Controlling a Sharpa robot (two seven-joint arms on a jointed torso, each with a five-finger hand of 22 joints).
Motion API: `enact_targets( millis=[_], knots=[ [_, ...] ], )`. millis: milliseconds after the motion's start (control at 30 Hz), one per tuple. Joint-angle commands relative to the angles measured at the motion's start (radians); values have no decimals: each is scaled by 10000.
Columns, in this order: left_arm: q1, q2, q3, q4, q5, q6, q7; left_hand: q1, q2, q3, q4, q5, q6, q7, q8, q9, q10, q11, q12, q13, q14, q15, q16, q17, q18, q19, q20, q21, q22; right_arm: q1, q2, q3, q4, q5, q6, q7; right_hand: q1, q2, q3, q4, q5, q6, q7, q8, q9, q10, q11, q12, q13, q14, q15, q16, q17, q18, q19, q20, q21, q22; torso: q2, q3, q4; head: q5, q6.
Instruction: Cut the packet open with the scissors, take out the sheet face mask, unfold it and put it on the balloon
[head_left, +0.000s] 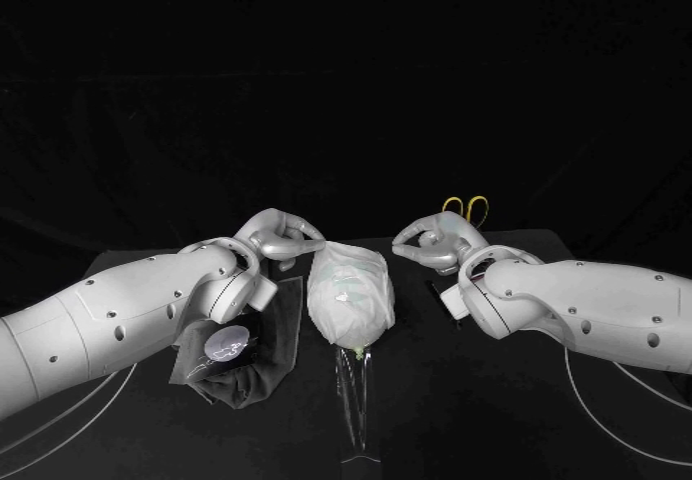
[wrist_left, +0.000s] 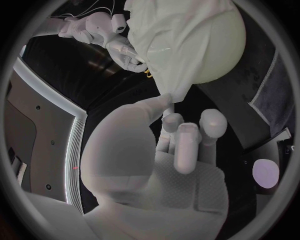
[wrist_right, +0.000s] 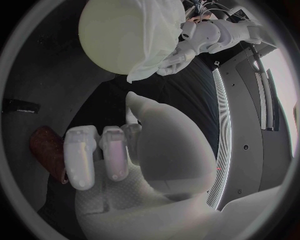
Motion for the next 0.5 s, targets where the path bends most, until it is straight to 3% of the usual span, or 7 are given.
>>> enact_targets(
  millis=[33,133,167,233,300,433,500],
  knots=[
    [18,44,21,-6,-42,71,157,-10,53,66,-13,33,-33,62,19,819,15,-76,43,-15,128,60,41,205,-187,60,-7,48,9,2,24,11,-69,-188,412,-208,-197,17,93,35,45,9,-11,115,250,423,-53,-18,1834,1051,-53,35,2633,-140,1035,-90,67,2627,12,-7,-4,-2,-10],
    [21,47,24,2,-73,139,136,-10,53,66,-13,33,-33,62,19,819,15,-76,43,-15,128,60,41,205,-187,60,-7,48,9,4,58,14,-155,-125,849,-429,-770,-94,-2,378,43,-318,48,18,274,213,11,-383,1601,1051,-8,35,2633,-140,1035,-72,67,2627,6,-13,2,-10,-37],
    [22,47,25,3,-85,162,126,-10,53,66,-13,33,-33,62,19,819,15,-76,43,-15,128,60,41,205,-187,60,-7,48,9,4,76,14,-187,-81,990,-475,-1422,-231,-296,864,8,-712,202,-280,162,104,188,-551,1499,1051,108,35,2633,-140,1035,-3,67,2627,1,-13,7,-13,-42],
    [23,42,27,3,-99,197,108,-12,52,71,-17,34,-38,63,23,824,13,-76,43,-14,129,60,42,207,-189,69,-6,53,22,5,115,14,-238,-22,1198,-527,-2042,-452,-665,1327,131,-1019,449,-568,42,75,322,-578,1487,1051,238,35,2633,-140,1035,53,67,2627,-4,-10,17,-23,-42],
    [24,36,28,-5,-113,232,86,-12,52,71,-17,34,-38,63,23,824,13,-76,43,-14,129,60,42,207,-189,69,-6,53,22,5,185,15,-301,31,1448,-578,-2597,-625,-1142,1807,64,-1267,592,-926,-113,37,470,-605,1479,1051,385,35,2633,-140,1035,198,67,2627,-7,-10,20,-24,-33],
    [24,35,28,-18,-126,275,52,-12,52,71,-17,34,-38,63,23,824,13,-76,43,-14,129,60,42,207,-189,69,-6,53,22,4,314,14,-364,110,1653,-589,-2848,-559,-1507,1837,59,-1357,665,-1208,-241,5,555,-616,1481,1051,461,35,2633,-140,1035,306,67,2627,-2,-12,20,-19,-39],
    [25,38,29,-22,-134,296,33,-12,52,71,-17,34,-38,63,23,824,13,-76,43,-14,129,60,42,207,-189,69,-6,53,22,4,374,14,-385,150,1682,-562,-2849,-558,-1510,1837,59,-1357,665,-1210,-242,6,555,-615,1481,1051,462,35,2633,-140,1035,307,67,2627,6,-14,23,-29,-43]
  ],
)
